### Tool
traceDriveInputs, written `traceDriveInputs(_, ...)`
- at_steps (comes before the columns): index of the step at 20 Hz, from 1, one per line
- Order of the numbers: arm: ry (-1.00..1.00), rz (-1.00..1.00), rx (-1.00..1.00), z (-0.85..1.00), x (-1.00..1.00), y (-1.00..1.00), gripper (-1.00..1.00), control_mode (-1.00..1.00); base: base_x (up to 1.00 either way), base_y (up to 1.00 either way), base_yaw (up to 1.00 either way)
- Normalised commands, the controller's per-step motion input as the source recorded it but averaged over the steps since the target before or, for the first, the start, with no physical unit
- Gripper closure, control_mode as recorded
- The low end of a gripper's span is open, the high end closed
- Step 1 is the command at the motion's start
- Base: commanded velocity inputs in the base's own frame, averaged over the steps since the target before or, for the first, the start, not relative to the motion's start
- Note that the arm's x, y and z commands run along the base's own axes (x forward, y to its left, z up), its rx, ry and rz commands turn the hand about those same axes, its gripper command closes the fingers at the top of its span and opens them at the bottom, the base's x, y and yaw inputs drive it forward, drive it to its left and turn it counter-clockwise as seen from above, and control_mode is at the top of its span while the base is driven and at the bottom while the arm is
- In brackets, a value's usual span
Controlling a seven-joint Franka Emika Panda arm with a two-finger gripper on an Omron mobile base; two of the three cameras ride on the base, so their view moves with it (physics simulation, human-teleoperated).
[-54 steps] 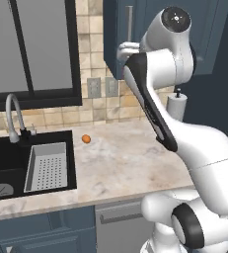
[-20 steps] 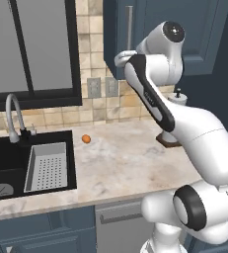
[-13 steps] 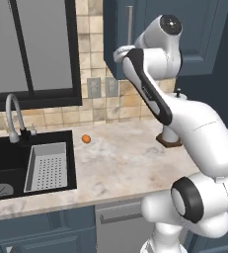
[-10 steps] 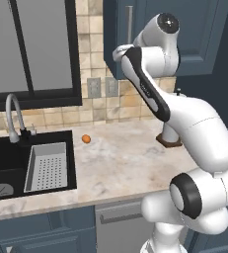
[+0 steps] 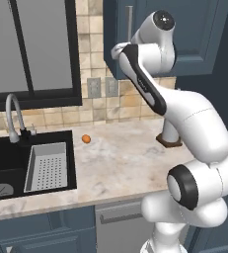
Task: Open the cabinet. Pick the dish brush and place it next to the sink. Then close the cabinet.
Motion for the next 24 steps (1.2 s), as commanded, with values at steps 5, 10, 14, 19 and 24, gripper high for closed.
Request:
traceDriveInputs(5,0.0,0.0,0.0,0.0,0.05,0.0,-1.0,-1.0,0.0,0.0,0.0)
traceDriveInputs(10,0.0,0.0,0.0,0.0,0.01,0.0,-1.0,-1.0,0.0,0.0,0.0)
traceDriveInputs(14,-0.03,0.0,0.0,0.0,0.01,0.0,-1.0,-1.0,0.0,0.0,0.0)
traceDriveInputs(19,-0.1,0.0,0.0,-0.03,0.07,0.0,-1.0,-1.0,0.0,0.0,0.0)
traceDriveInputs(24,-0.13,0.0,0.0,-0.01,0.21,0.0,-1.0,-1.0,0.0,0.0,0.0)
